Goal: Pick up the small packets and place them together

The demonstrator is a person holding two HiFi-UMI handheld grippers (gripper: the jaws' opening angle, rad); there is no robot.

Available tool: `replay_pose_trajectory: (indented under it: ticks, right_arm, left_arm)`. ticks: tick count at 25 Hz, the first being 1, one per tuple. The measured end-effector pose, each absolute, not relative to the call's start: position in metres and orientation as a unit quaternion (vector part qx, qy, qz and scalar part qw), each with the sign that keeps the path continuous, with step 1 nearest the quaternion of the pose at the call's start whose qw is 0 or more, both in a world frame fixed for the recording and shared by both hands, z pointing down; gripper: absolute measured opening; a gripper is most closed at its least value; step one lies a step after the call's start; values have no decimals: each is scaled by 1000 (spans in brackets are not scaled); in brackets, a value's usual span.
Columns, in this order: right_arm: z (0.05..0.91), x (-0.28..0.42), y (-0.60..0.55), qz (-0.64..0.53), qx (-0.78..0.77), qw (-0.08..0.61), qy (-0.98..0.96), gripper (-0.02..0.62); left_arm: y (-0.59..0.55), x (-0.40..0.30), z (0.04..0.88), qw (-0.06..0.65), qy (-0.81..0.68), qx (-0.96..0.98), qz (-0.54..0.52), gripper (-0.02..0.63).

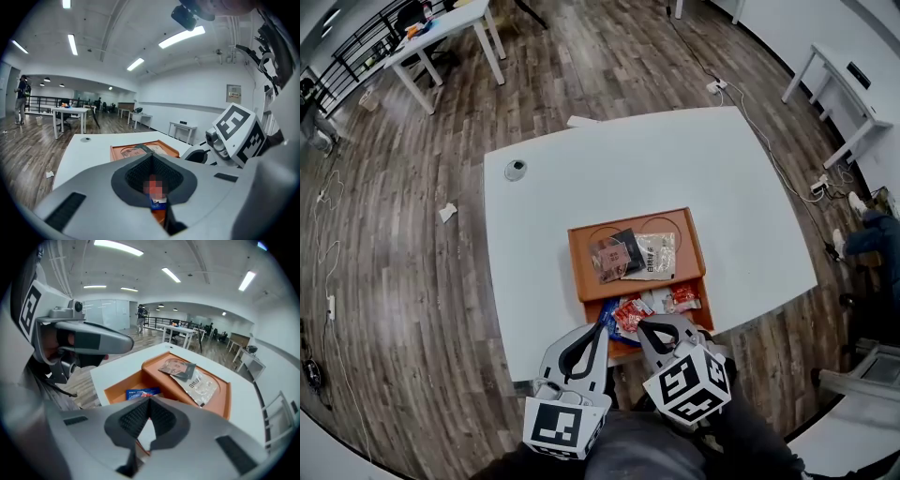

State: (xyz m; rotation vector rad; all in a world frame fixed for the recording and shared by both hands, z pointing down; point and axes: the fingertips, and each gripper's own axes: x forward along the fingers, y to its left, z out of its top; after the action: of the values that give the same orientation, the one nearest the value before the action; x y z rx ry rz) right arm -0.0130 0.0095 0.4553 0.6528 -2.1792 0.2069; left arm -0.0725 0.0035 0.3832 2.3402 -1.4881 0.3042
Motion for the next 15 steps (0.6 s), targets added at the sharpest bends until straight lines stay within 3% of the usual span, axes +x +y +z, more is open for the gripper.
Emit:
replay_pose_trajectory:
  ticks: [7, 15]
  right_arm:
    - [423, 4, 13, 65, 294, 387, -871, 3]
    - [447, -7, 3, 68, 284, 399, -869, 3]
  left_arm:
    - [18, -58, 365, 156, -521, 834, 95, 3]
    - [13, -69, 371, 167, -534, 822, 104, 3]
